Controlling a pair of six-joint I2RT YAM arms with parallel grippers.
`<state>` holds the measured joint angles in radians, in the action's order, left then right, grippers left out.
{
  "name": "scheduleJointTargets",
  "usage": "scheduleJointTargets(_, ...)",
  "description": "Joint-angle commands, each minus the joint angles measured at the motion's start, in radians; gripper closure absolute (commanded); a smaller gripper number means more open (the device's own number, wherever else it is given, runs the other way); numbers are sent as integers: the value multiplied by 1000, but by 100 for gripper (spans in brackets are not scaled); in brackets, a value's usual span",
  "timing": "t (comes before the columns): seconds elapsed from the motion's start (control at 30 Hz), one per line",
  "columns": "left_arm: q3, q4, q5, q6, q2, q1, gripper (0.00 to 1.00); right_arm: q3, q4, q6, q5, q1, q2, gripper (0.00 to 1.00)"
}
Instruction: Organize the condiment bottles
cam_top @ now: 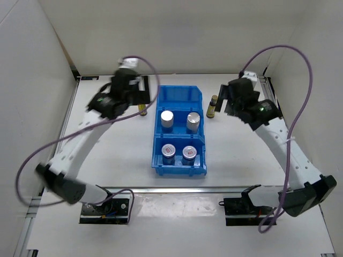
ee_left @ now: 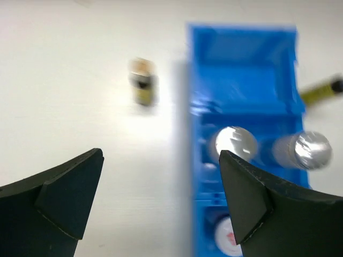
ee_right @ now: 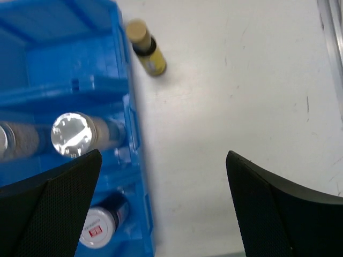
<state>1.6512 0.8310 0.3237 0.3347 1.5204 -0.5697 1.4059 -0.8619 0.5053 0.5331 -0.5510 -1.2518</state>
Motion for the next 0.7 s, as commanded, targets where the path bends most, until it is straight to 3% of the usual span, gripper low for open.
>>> scheduleJointTargets(0.0, -101, -1, 191, -115, -247, 86, 0, 123, 29, -169, -210, 156, -82, 0)
scheduleJointTargets(0.1, -284, -44, 273, -148, -344, 157, 0, 194, 53, -183, -362, 245, -232, 1)
scheduleJointTargets(0.2, -506, -136, 324, -120, -452, 157, 0, 273, 63, -205, -456, 284, -348, 11)
scheduleJointTargets(0.33, -660, -214, 336, -83, -561, 157, 0, 370, 63, -224, -482, 310, -460, 15)
scheduleJointTargets(0.67, -639, -222, 359, -83, -499, 157, 0, 490, 50, -237, -504, 310, -670, 27)
